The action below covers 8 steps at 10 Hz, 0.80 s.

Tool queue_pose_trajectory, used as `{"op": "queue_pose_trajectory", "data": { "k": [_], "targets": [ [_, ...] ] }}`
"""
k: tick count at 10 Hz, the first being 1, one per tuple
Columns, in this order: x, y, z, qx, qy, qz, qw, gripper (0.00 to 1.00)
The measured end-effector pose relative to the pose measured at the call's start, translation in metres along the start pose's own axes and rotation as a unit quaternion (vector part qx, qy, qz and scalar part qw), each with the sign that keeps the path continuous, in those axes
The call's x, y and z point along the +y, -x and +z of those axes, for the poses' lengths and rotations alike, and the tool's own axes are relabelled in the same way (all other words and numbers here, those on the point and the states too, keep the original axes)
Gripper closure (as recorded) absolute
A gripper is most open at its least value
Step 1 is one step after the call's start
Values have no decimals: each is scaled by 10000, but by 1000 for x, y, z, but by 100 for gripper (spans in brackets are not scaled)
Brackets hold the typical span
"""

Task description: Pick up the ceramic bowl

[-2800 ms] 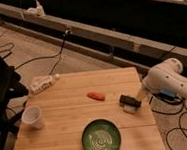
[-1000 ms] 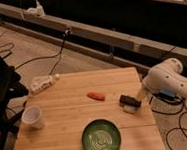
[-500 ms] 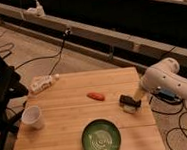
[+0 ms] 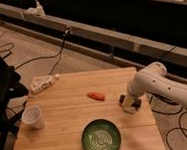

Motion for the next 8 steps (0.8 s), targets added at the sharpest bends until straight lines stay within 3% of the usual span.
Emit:
{"op": "queue_pose_trajectory", "data": {
  "k": [2, 5, 8],
  "targets": [
    [37, 30, -2, -221, 334, -372, 9985, 26],
    [97, 68, -7, -522, 898, -919, 9903, 26],
    [100, 70, -8, -541, 923, -969, 9895, 26]
  ]
}}
